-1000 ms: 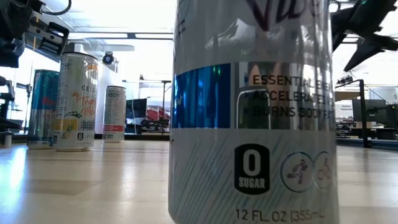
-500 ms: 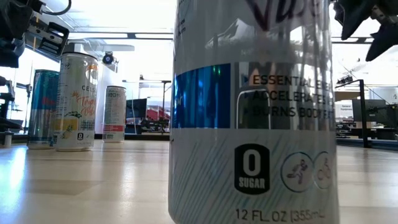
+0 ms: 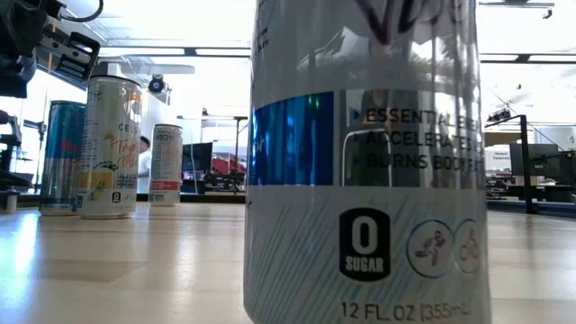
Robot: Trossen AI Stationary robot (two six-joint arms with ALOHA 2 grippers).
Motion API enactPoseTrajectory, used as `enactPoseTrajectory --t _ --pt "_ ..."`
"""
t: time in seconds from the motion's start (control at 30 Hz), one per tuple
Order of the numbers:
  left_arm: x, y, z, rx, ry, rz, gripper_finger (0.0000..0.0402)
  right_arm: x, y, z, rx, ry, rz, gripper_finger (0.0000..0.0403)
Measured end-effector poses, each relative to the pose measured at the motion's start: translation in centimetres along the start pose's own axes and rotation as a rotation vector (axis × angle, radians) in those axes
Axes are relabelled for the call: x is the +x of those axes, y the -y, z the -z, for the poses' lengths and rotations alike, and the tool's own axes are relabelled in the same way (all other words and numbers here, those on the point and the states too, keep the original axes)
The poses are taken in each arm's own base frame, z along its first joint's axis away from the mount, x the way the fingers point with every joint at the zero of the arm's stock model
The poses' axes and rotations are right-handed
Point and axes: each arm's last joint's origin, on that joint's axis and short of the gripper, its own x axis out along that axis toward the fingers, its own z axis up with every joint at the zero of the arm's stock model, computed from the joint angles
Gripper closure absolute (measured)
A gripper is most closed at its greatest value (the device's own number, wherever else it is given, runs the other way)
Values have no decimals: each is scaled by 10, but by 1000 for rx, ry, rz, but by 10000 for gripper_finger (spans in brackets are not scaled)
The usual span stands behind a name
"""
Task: Place canned beverage on shelf
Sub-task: Put the bottom white yellow soda can on the shelf
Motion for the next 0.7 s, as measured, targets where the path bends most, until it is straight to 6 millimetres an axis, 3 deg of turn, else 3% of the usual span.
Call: enactPoseTrajectory --t 0.1,0.4,0.53,0.7 --pt "0 0 0 0 0 0 398 -3 -11 24 15 2 60 104" --pt "0 0 0 0 0 0 398 2 -16 93 160 -20 230 104" --pt "0 0 0 0 0 0 398 10 -13 107 173 -30 208 104" --pt "0 0 0 0 0 0 398 16 -11 104 162 -10 218 104"
